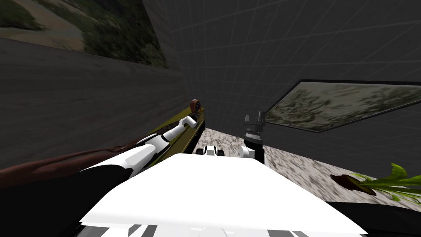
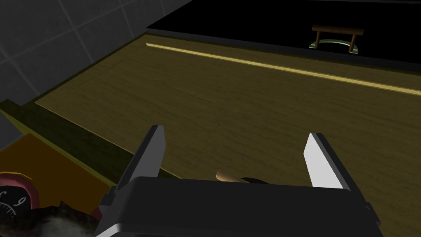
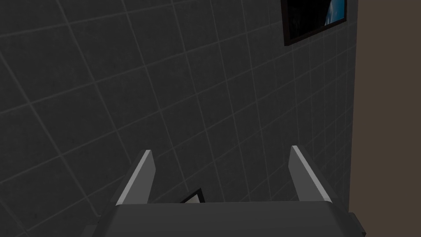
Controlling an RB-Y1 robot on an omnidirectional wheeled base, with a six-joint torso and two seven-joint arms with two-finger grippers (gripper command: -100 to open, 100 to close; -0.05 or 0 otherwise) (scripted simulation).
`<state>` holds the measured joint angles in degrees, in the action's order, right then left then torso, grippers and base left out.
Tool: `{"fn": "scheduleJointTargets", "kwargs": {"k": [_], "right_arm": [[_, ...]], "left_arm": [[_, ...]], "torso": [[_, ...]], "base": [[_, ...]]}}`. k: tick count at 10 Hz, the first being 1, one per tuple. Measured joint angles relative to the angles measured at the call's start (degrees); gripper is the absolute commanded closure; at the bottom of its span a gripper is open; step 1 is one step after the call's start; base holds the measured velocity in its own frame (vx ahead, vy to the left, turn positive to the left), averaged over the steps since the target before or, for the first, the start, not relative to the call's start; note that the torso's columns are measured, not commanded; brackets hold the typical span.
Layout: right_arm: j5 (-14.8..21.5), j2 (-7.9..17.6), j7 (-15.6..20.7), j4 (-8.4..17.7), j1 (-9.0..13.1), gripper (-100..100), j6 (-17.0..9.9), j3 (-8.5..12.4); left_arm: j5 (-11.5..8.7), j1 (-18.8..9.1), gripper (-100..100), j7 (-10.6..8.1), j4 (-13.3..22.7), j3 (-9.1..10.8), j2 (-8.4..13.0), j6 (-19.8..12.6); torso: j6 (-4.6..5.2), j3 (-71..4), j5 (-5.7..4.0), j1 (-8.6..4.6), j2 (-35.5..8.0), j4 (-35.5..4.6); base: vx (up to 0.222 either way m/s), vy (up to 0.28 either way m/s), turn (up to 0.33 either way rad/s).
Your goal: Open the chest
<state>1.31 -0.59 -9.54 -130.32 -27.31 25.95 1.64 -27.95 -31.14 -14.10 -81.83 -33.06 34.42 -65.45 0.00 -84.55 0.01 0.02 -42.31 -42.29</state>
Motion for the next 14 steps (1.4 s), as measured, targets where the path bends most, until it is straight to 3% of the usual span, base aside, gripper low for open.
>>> {"fn": "scheduleJointTargets", "kwargs": {"k": [9,14], "right_arm": [[0.00,0.00,0.00,0.00,0.00,0,0.00,0.00],[0.00,0.00,0.00,0.00,0.00,0,0.00,0.00]], "left_arm": [[-4.79,-1.39,-100,0.75,-4.97,-3.90,4.32,-11.73],[-8.09,-1.91,-100,1.15,-8.98,-6.54,7.50,-19.99]], "torso": [[0.00,-0.02,0.00,-0.01,0.04,0.01],[-0.04,-0.04,0.01,0.04,0.08,0.03]], "base": [[0.056,-0.001,-0.007],[0.076,0.000,-0.011]]}}
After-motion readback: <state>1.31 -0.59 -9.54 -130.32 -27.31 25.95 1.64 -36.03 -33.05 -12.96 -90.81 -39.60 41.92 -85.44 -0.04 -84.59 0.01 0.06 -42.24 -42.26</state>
